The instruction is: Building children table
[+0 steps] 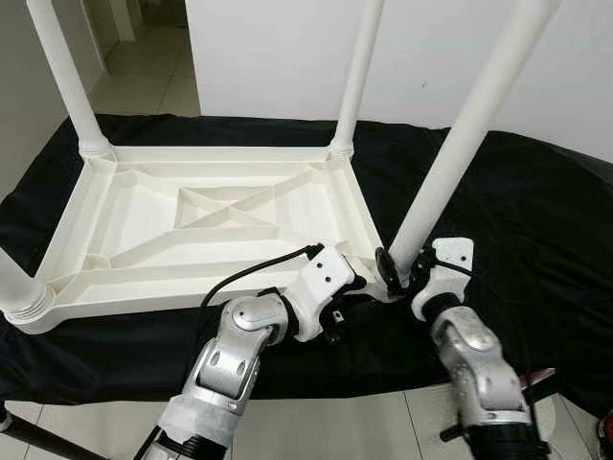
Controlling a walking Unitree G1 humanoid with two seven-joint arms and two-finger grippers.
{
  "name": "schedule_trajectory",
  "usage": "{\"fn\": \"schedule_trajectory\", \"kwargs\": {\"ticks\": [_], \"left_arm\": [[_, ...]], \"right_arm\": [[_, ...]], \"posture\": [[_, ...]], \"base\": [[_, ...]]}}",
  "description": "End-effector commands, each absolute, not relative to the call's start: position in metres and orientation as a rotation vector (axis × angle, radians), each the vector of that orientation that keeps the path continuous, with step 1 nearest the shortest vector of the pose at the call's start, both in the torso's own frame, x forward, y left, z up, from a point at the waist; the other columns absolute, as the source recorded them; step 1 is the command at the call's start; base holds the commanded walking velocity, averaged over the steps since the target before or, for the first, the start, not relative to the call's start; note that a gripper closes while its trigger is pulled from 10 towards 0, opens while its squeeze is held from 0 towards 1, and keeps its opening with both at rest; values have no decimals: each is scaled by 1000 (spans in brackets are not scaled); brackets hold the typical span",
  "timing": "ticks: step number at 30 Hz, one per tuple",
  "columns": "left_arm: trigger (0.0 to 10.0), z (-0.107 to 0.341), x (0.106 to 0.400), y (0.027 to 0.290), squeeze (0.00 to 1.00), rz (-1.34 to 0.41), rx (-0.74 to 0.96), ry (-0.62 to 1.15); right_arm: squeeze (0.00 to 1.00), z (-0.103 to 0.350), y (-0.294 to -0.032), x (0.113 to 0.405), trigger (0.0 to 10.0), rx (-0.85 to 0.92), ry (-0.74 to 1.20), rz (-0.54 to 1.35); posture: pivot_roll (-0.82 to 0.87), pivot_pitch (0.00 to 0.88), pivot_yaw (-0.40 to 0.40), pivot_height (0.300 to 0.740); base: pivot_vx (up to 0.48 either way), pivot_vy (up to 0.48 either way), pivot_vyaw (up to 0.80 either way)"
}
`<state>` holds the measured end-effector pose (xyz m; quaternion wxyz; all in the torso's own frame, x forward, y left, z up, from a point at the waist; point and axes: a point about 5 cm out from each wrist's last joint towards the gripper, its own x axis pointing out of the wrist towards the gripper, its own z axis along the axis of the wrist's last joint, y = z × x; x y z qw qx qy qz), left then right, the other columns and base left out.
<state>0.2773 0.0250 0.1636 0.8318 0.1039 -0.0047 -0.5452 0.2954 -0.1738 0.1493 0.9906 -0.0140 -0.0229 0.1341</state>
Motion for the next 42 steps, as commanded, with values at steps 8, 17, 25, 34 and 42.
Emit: {"fn": "schedule_trajectory", "kwargs": {"ticks": [8,17,25,34,42], "left_arm": [[10000,163,283,29,0,-1024,217,-9],[10000,164,284,29,0,-1025,222,-9],[10000,165,284,30,0,-1023,227,-10],[10000,164,283,31,0,-1018,224,-7],[10000,164,283,29,0,-1024,220,-6]], "right_arm": [[0,142,-184,295,10000,-138,-8,466],[0,137,-178,314,10000,-187,26,592],[0,133,-168,328,0,-183,30,616],[0,129,-171,328,0,-186,31,628],[0,124,-175,327,0,-180,27,619]], "posture": [[25,63,-54,740],[33,61,-49,740],[44,61,-48,740],[45,63,-52,740],[34,64,-47,740]], "base": [[0,0,0],[0,0,0],[0,0,0],[0,0,0],[0,0,0]]}}
